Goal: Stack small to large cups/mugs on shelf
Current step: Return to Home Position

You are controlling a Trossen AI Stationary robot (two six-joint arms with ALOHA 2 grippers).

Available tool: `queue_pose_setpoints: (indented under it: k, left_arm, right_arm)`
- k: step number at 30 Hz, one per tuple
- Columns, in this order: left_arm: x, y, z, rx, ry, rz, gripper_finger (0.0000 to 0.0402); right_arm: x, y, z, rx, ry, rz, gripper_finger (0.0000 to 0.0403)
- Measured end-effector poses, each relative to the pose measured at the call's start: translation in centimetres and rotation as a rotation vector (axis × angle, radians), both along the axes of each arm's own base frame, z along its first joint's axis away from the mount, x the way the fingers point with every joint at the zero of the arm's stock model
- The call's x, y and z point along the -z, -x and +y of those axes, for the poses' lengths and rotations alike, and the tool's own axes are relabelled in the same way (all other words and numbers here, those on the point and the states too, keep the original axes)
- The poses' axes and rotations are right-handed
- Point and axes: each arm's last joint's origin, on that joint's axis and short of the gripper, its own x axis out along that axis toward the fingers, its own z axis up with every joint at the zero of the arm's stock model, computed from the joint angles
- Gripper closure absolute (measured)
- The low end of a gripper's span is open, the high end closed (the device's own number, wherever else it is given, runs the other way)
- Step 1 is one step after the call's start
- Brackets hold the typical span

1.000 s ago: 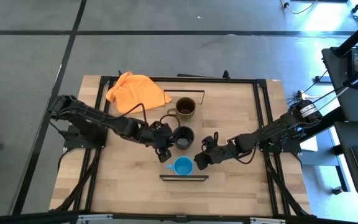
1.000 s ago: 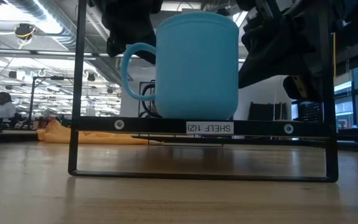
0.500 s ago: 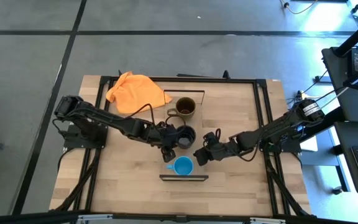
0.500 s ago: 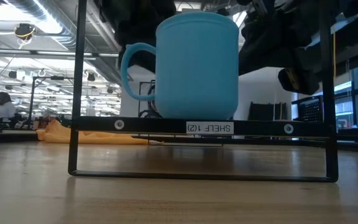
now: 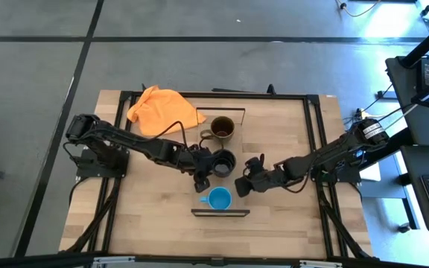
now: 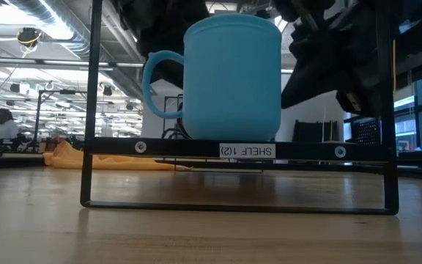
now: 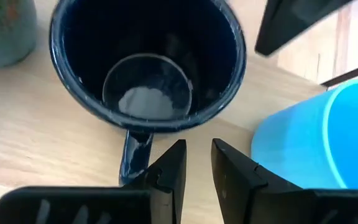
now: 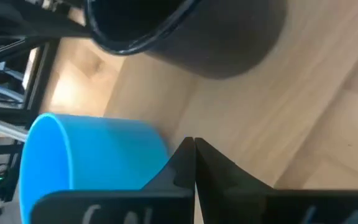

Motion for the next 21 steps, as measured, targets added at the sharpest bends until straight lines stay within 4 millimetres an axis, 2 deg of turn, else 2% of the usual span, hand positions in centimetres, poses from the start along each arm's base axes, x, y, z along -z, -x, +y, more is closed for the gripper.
queue_pose_setpoints:
  k: [7,12,16,21]
  left_arm:
    - [0.2,0.4,-0.7,0.041,0.018,0.036,0.0331]
    - [-2.3,0.6,-1.7,0.144,0.083,-0.115,0.0331]
    - [-5.2,1.9,-1.4,0.107,0.051,-0.235,0.0331]
    - [-9.6,4.5,-0.5,0.086,0.033,-0.418,0.0331]
  right_arm:
    - [-0.5,-0.9,-1.4,-0.024,-0.019,-0.050,0.0399]
    - [-2.3,-1.5,-2.9,-0.054,0.006,-0.162,0.0399]
    - [-4.9,-1.2,-3.8,-0.086,0.077,-0.250,0.0399]
    - [-10.5,-0.5,-5.0,-0.162,0.248,-0.426,0.0399]
